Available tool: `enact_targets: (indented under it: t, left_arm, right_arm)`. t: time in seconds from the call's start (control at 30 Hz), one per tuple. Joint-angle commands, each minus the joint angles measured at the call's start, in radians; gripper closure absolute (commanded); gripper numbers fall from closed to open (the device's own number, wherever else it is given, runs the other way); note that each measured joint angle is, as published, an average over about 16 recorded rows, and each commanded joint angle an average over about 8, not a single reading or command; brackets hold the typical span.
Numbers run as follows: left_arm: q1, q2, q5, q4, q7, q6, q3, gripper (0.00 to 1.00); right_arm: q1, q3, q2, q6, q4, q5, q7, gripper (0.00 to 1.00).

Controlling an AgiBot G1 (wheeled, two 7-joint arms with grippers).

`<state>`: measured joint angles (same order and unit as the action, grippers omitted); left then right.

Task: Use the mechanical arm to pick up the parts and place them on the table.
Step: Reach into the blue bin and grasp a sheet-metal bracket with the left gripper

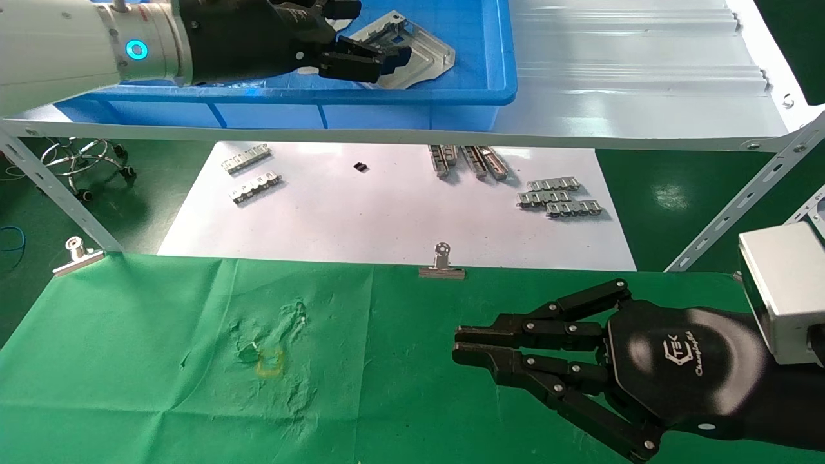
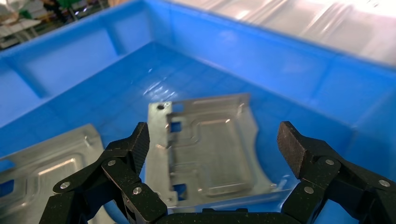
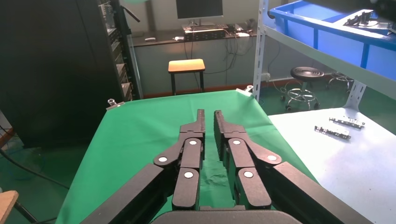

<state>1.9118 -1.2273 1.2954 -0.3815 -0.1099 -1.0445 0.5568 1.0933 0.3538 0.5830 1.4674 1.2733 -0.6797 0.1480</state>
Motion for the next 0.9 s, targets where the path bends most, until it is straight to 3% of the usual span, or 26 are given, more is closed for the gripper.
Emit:
enact_targets:
  t: [0.03,0.2,0.3,0.6,0.9]
  left_arm:
    - [0.033,-0.035,0.024,0.078,0.028,0.015,0.014,0.23]
    - [0.072,-0.093,0.040,0.188,0.084,0.099,0.019,0.83]
    - [0.082,-0.116,0.037,0.224,0.103,0.154,0.018,0.99]
    - [0.059,-0.134,0.019,0.229,0.094,0.266,0.033,1.00]
    - [0.038,-0.134,-0.002,0.204,0.058,0.295,0.067,1.00]
  right_arm:
    - [0.000,0.000,0.000,0.000,0.000,0.000,0.000,1.00]
    - [0.000,0.000,0.000,0.000,0.000,0.000,0.000,1.00]
    - [0.000,0.000,0.000,0.000,0.000,0.000,0.000,1.00]
    - [0.000,0.000,0.000,0.000,0.000,0.000,0.000,1.00]
    - [0.000,0.000,0.000,0.000,0.000,0.000,0.000,1.00]
